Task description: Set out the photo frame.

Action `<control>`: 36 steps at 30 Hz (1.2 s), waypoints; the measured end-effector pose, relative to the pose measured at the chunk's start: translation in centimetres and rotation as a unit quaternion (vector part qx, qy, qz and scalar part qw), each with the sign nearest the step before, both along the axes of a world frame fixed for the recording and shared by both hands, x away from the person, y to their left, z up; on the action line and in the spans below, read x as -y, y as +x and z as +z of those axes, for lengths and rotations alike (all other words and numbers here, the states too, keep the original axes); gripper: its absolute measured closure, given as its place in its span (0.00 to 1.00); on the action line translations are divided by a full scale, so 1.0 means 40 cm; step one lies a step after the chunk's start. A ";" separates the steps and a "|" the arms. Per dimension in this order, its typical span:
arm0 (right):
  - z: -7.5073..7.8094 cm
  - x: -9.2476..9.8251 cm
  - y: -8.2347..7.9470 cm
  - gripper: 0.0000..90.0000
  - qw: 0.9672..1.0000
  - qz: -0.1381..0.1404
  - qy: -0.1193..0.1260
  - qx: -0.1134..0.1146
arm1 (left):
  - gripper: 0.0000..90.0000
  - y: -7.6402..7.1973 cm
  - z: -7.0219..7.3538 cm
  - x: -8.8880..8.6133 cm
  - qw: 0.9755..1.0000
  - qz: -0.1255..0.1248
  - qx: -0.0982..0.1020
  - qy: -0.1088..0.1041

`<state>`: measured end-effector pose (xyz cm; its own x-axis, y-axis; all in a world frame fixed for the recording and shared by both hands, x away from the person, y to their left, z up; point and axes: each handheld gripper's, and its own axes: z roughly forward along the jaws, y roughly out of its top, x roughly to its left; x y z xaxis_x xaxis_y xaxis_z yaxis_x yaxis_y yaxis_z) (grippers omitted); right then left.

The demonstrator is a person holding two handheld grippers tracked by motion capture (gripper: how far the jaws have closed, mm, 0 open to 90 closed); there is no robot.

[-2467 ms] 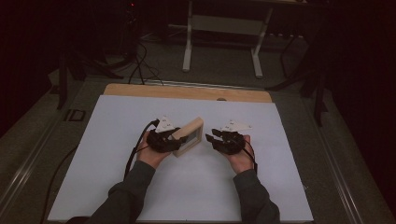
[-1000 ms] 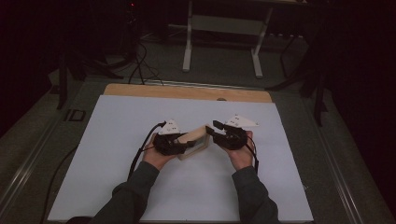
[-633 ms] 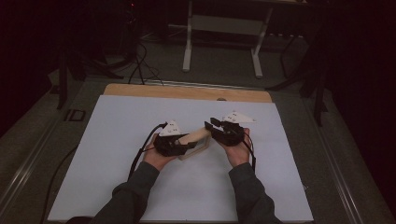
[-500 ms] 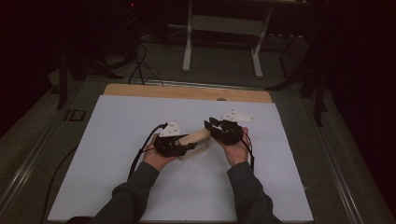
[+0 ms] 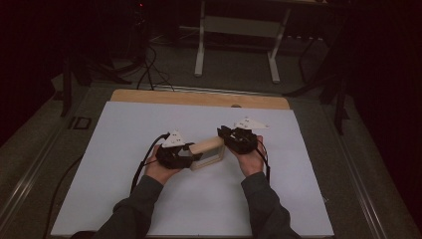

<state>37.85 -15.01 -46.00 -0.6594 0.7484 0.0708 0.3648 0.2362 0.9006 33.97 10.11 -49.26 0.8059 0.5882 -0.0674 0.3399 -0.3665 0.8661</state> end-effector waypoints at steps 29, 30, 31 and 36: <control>-0.003 0.001 0.005 0.91 1.000 -0.005 0.018 -0.015 | 0.62 0.024 -0.005 -0.012 1.000 0.031 0.000 -0.002; -0.002 0.000 0.005 0.91 1.000 -0.006 0.017 -0.016 | 0.62 0.023 -0.005 -0.011 1.000 0.030 0.001 -0.001; -0.001 0.000 0.006 0.91 1.000 -0.005 0.015 -0.016 | 0.62 0.023 -0.005 -0.011 1.000 0.030 0.003 0.001; 0.004 0.006 0.003 0.79 1.000 -0.009 0.005 -0.010 | 0.63 0.020 -0.005 -0.011 1.000 0.028 0.009 0.007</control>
<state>37.96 -15.24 -45.82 -0.6439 0.7596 0.0916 0.3877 0.2207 0.8950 34.78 10.53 -49.47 0.7728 0.6331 -0.0451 0.3454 -0.3598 0.8668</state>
